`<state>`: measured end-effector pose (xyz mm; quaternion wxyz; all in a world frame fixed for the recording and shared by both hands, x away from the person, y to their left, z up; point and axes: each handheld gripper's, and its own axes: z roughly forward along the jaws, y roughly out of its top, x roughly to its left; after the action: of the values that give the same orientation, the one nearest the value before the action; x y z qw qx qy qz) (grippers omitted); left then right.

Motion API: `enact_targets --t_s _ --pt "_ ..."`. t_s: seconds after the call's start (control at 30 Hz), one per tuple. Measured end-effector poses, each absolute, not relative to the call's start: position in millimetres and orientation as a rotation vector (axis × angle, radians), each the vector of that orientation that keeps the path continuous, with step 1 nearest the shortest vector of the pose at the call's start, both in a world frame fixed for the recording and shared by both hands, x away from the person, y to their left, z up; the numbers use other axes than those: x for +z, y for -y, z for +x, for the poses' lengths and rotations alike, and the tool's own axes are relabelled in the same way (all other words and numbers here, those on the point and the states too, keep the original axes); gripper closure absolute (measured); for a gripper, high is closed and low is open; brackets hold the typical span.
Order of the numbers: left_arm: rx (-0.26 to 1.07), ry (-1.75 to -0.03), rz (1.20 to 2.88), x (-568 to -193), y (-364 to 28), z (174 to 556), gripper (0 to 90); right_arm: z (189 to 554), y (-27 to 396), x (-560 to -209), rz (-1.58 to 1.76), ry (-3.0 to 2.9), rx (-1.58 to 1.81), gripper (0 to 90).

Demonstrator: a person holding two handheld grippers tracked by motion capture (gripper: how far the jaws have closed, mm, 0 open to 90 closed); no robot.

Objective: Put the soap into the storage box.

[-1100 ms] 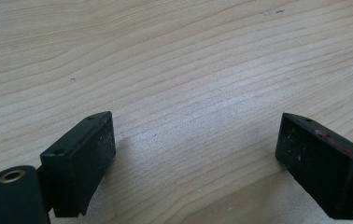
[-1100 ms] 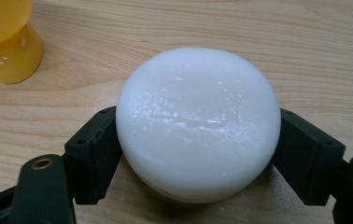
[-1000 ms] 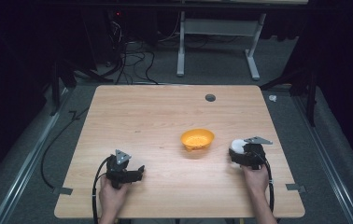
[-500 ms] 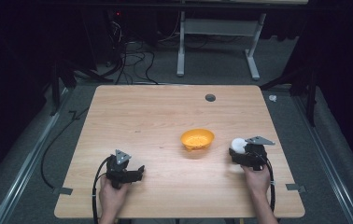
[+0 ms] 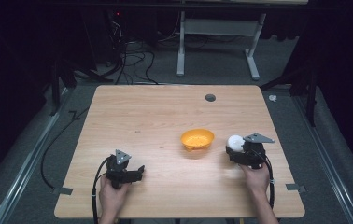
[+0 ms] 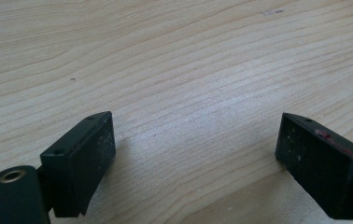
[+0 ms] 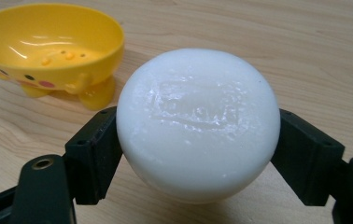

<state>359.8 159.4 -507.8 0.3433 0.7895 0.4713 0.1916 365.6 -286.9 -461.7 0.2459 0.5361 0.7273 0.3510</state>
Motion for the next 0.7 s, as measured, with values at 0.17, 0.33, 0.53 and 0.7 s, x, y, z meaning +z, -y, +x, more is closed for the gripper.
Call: enact_targets --t_s 0.17,0.33,0.53,0.7 --pt "0.496 -1.224 2.053 -507.7 -159.5 359.8 12.3 365.6 281.1 -454.2 1.444 -2.003 0.975 23.6" --pt "0.496 -1.224 2.053 -507.7 -159.5 359.8 12.4 366.5 275.5 -449.0 1.426 -2.014 0.992 23.6" --pt "0.496 -1.224 2.053 -507.7 -159.5 359.8 12.3 368.2 269.2 -444.5 1.408 -2.035 1.006 23.6" --pt "0.496 -1.224 2.053 -507.7 -159.5 359.8 12.3 369.2 263.4 -441.4 1.387 -2.052 1.011 23.6"
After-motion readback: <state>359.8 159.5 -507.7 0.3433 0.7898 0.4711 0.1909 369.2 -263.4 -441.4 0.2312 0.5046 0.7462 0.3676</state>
